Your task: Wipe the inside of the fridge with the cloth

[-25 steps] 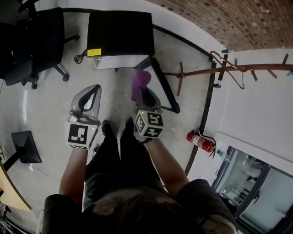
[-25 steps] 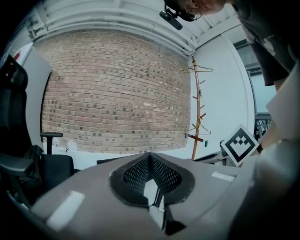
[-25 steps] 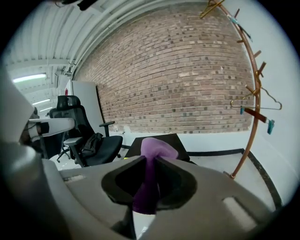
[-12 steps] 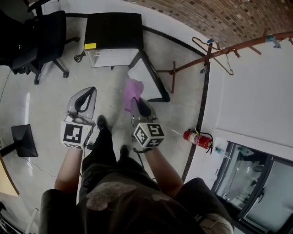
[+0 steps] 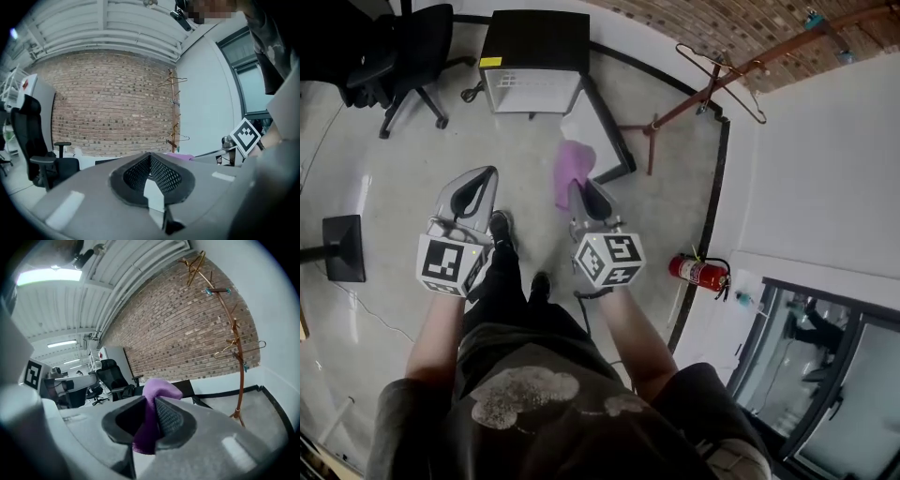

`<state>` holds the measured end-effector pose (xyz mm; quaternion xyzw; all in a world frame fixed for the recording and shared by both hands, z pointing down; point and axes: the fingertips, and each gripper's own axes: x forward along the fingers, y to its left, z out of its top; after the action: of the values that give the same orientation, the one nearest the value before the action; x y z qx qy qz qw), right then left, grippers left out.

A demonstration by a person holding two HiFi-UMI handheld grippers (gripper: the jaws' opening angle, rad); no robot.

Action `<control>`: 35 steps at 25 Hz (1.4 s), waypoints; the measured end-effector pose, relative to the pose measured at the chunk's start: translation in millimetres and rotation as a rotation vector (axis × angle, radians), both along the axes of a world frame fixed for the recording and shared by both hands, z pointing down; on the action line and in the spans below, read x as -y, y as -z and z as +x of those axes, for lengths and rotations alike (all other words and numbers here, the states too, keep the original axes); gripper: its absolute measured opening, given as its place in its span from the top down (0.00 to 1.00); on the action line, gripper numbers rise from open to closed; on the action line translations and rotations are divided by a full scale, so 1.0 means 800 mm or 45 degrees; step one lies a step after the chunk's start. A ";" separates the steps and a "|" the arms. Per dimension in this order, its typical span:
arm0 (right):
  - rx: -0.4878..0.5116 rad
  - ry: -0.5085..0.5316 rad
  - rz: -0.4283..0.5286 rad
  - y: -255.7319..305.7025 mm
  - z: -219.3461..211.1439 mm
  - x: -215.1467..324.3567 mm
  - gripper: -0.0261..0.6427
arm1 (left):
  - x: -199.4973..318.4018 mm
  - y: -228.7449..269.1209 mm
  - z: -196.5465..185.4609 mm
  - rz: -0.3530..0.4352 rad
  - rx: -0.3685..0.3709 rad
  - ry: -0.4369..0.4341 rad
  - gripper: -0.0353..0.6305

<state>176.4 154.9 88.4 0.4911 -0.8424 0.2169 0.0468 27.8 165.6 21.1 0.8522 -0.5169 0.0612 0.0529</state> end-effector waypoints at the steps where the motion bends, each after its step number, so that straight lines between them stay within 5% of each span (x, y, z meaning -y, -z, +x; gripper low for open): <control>1: -0.004 0.026 0.006 0.002 -0.001 -0.009 0.88 | -0.011 0.000 -0.002 -0.008 -0.004 0.022 0.92; 9: 0.002 0.190 -0.055 0.008 -0.024 -0.083 0.88 | -0.083 -0.012 -0.023 -0.079 -0.013 0.074 0.92; 20: 0.094 0.108 -0.082 0.020 -0.090 -0.215 0.88 | -0.206 -0.007 -0.064 -0.071 -0.044 -0.003 0.92; 35: 0.003 0.130 -0.033 0.037 -0.129 -0.359 0.89 | -0.353 0.024 -0.089 -0.012 -0.077 -0.063 0.92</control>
<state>73.2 441.8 58.8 0.4465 -0.8635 0.2258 0.0631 -43.1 447.6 2.0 0.8659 -0.4936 0.0391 0.0710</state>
